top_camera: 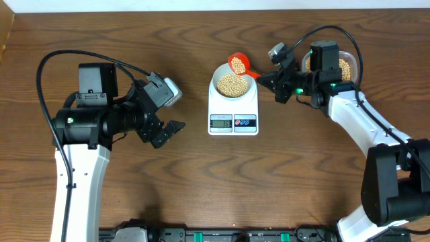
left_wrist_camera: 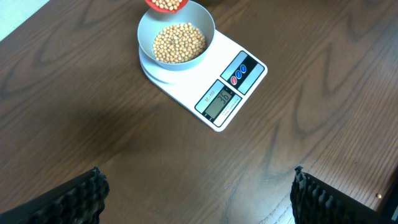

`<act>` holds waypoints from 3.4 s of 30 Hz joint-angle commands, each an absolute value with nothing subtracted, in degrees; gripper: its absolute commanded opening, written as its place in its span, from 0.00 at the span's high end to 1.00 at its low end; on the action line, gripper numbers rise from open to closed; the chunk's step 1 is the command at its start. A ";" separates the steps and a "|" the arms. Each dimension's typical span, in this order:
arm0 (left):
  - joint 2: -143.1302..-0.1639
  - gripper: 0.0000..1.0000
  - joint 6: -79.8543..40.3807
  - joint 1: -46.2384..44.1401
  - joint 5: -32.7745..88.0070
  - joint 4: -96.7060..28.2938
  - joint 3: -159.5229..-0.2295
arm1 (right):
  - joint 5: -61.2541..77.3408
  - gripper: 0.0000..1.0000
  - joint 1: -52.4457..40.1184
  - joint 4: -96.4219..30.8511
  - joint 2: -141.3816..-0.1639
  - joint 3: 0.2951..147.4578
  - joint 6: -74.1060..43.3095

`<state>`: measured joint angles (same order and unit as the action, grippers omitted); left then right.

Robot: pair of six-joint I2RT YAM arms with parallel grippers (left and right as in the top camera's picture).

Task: Scoop item into bowl and weigh 50g on scale
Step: 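Hold the red scoop tipped over the white bowl, letting beans fall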

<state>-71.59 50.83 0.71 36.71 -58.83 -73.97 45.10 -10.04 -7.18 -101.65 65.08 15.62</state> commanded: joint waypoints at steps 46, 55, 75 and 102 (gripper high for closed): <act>-72.03 0.04 50.52 0.95 36.42 -59.09 -74.76 | 42.37 0.99 -10.98 -7.20 -100.40 64.82 15.46; -72.01 0.04 50.52 0.95 36.42 -59.09 -74.76 | 42.37 0.99 -10.98 -7.07 -100.40 64.82 15.46; -72.03 0.04 50.52 0.95 36.45 -59.09 -74.76 | 42.37 0.99 -10.98 -7.07 -100.40 64.82 15.46; -72.01 0.04 50.50 0.95 36.42 -59.09 -74.76 | 43.62 0.99 -10.98 -6.39 -99.48 64.82 15.42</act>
